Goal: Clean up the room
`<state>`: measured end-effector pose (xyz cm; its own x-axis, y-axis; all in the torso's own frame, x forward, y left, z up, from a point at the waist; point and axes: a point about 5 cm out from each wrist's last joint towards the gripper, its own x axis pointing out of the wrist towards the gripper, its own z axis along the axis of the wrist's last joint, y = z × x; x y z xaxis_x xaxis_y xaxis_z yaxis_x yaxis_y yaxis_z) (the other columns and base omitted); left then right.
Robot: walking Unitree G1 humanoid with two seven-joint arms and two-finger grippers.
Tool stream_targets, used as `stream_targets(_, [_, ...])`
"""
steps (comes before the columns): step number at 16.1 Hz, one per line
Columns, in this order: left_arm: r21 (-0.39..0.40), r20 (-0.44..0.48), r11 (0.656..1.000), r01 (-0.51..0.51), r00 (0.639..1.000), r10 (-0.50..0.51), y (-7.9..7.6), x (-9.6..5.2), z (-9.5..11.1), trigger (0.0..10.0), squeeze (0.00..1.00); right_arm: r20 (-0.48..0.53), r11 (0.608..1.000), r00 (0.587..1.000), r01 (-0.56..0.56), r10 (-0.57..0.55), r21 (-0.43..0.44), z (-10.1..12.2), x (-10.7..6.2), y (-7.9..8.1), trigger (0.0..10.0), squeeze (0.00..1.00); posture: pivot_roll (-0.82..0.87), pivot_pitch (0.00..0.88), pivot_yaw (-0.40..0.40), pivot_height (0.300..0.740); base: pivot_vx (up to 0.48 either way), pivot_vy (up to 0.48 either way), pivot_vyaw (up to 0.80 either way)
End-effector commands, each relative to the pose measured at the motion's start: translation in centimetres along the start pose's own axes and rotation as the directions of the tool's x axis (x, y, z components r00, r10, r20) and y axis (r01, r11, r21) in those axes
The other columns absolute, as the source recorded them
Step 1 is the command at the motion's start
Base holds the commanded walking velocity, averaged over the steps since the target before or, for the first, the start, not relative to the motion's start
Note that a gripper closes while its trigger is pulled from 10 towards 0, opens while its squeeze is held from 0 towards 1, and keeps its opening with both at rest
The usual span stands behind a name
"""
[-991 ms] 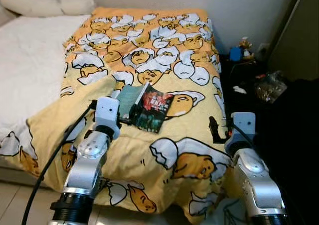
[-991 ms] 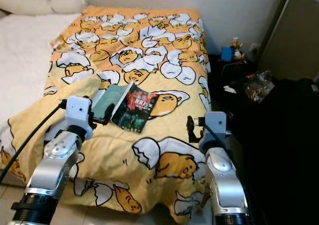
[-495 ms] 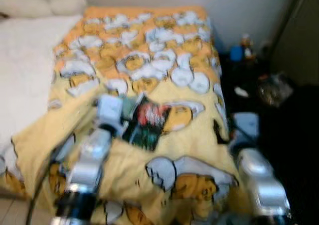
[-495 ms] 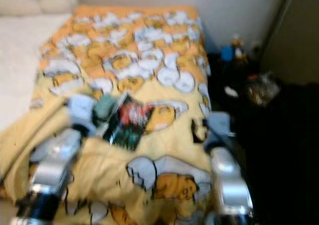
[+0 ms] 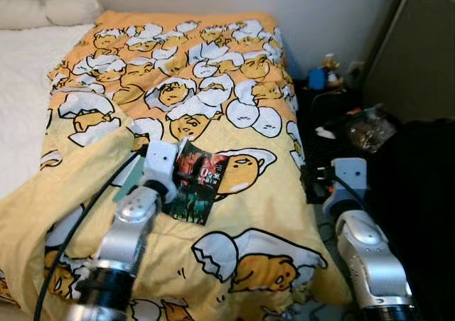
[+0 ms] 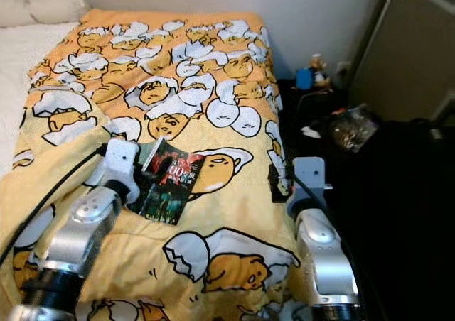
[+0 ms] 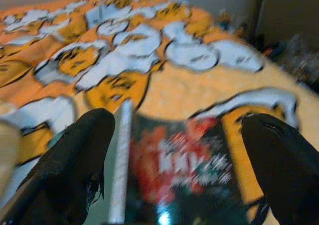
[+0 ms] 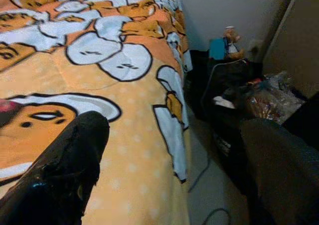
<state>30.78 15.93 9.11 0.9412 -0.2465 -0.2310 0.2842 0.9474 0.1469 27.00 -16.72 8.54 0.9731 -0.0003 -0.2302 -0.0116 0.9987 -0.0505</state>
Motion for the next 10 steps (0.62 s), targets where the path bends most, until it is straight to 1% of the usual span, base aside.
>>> stream_targets(1, [0.035,-0.034,0.999,-0.012,0.999,0.013,0.2,0.3,-0.2,10.0,1.0,-0.003,1.0,1.0,-0.007,0.007,-0.009,0.3,0.1,0.2,10.0,0.0,-0.11,0.0,0.042,0.74,0.0,0.0,0.0])
stream_targets(2, [0.107,-0.075,0.993,-0.057,0.995,0.065,0.9,0.8,-0.7,10.0,0.59,-0.005,1.0,1.0,-0.013,0.013,-0.012,0.3,0.2,0.2,10.0,0.0,-0.11,0.0,0.04,0.74,0.0,0.0,0.0])
stream_targets(3, [0.116,-0.08,0.991,-0.064,0.994,0.073,1.1,0.9,-0.7,10.0,0.59,-0.005,1.0,1.0,-0.016,0.016,-0.012,0.4,0.2,0.2,10.0,0.0,-0.11,0.0,0.04,0.74,0.0,0.0,0.0])
stream_targets(4, [0.12,-0.096,0.99,-0.08,0.991,0.092,1.5,1.2,-0.8,10.0,0.0,-0.005,0.999,0.999,-0.04,0.04,-0.012,0.5,0.3,0.3,10.0,0.0,-0.11,0.0,0.033,0.74,0.0,0.0,0.0])
stream_targets(5, [0.12,-0.102,0.989,-0.085,0.99,0.097,1.6,1.3,-0.9,10.0,0.0,-0.007,0.999,0.999,-0.05,0.05,-0.014,0.5,0.3,0.3,10.0,0.0,-0.11,0.0,0.031,0.74,0.0,0.0,0.0])
stream_targets(7, [0.103,-0.156,0.993,-0.059,0.985,0.075,1.7,1.9,-1.9,10.0,0.0,0.005,0.992,0.992,-0.127,0.127,-0.021,0.8,0.3,0.7,10.0,0.0,-0.12,0.0,0.025,0.74,0.0,0.0,0.0])
stream_targets(8, [0.098,-0.188,0.993,-0.067,0.979,0.084,2.0,2.2,-2.6,10.0,0.0,0.003,0.989,0.99,-0.144,0.144,-0.025,1.0,0.3,0.8,10.0,0.0,-0.12,0.0,0.024,0.74,0.0,0.0,0.0])
stream_targets(9, [0.111,-0.214,0.99,-0.084,0.971,0.106,2.5,2.3,-3.0,10.0,0.0,0.003,0.986,0.986,-0.168,0.168,-0.02,1.0,0.3,0.9,10.0,0.0,-0.13,0.0,0.023,0.74,0.0,0.0,0.0])
stream_targets(10, [0.101,-0.236,0.991,-0.092,0.965,0.114,2.7,2.4,-3.4,10.0,0.0,0.004,0.982,0.982,-0.187,0.187,-0.008,1.1,0.3,1.0,10.0,0.0,-0.13,0.0,0.022,0.74,0.0,0.0,0.0])
